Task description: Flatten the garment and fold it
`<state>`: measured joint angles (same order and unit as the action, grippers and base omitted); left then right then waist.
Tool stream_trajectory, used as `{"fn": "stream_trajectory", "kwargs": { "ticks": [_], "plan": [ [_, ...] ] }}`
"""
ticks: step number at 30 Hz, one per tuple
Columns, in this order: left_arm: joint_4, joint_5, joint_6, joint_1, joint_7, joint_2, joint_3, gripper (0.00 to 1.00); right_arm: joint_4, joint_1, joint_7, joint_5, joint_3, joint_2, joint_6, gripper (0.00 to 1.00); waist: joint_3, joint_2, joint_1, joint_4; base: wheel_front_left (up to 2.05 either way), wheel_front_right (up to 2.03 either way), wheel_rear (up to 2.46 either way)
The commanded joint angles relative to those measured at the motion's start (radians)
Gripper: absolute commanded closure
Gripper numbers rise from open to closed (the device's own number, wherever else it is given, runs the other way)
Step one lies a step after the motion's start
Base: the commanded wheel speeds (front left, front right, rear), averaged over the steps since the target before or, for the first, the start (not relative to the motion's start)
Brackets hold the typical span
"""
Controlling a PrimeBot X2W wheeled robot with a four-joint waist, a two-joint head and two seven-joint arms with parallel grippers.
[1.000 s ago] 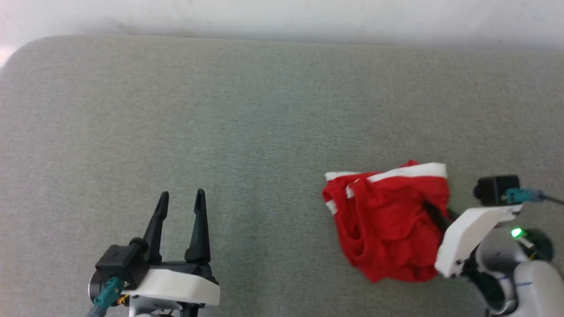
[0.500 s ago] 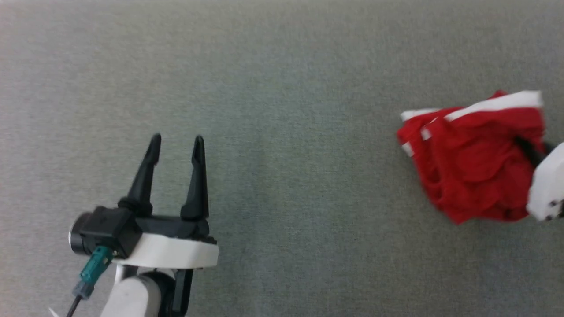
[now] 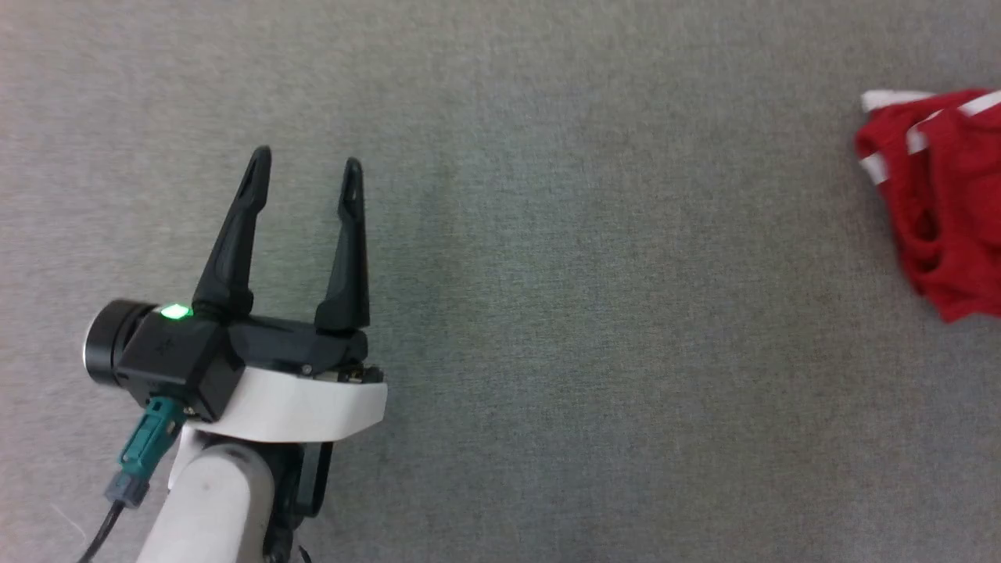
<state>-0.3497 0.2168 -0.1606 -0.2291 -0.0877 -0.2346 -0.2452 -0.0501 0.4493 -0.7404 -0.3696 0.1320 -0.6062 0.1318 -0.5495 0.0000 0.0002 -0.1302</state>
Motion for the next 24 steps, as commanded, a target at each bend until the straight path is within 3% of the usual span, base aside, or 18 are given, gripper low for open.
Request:
{"fn": "stream_trajectory", "kwargs": {
  "ticks": [1, 19, 20, 21, 22, 23, 24],
  "plan": [
    [-0.008, -0.013, -0.005, -0.022, 0.004, -0.007, -0.004, 0.00, -0.015, 0.023, 0.011, 0.007, 0.009, -0.011, -0.001, 1.00, -0.061, 0.0000, -0.0002, -0.036, 0.00, 0.00, 0.00],
    [-0.023, -0.050, -0.004, -0.084, 0.041, -0.020, -0.039, 0.00, -0.299, 0.168, 0.156, 0.106, 0.040, -0.119, -0.001, 1.00, -0.143, 0.0000, -0.0002, -0.019, 0.00, 0.00, 0.00],
    [-0.023, -0.050, -0.005, -0.086, 0.041, -0.020, -0.041, 0.00, -0.310, 0.174, 0.164, 0.109, 0.037, -0.122, -0.001, 0.85, -0.144, 0.0000, -0.0002, -0.018, 0.00, 0.00, 0.00],
    [-0.021, -0.051, -0.005, -0.088, 0.041, -0.020, -0.042, 0.00, -0.321, 0.181, 0.172, 0.112, 0.034, -0.124, -0.001, 0.65, -0.143, 0.0000, -0.0002, -0.017, 0.00, 0.00, 0.00],
    [-0.018, -0.051, -0.006, -0.089, 0.041, -0.020, -0.043, 0.00, -0.331, 0.188, 0.180, 0.115, 0.032, -0.124, -0.001, 0.36, -0.142, 0.0000, -0.0002, -0.016, 0.00, 0.00, 0.00],
    [-0.014, -0.052, -0.007, -0.089, 0.040, -0.020, -0.043, 0.00, -0.341, 0.193, 0.188, 0.118, 0.026, -0.125, -0.001, 0.00, -0.138, 0.0000, -0.0002, -0.016, 0.00, 0.00, 0.00],
    [-0.010, -0.054, -0.010, -0.089, 0.040, -0.019, -0.043, 0.00, -0.351, 0.197, 0.195, 0.122, 0.019, -0.124, -0.001, 0.00, -0.132, 0.0000, -0.0002, -0.016, 0.00, 0.00, 0.00]
  ]
}}
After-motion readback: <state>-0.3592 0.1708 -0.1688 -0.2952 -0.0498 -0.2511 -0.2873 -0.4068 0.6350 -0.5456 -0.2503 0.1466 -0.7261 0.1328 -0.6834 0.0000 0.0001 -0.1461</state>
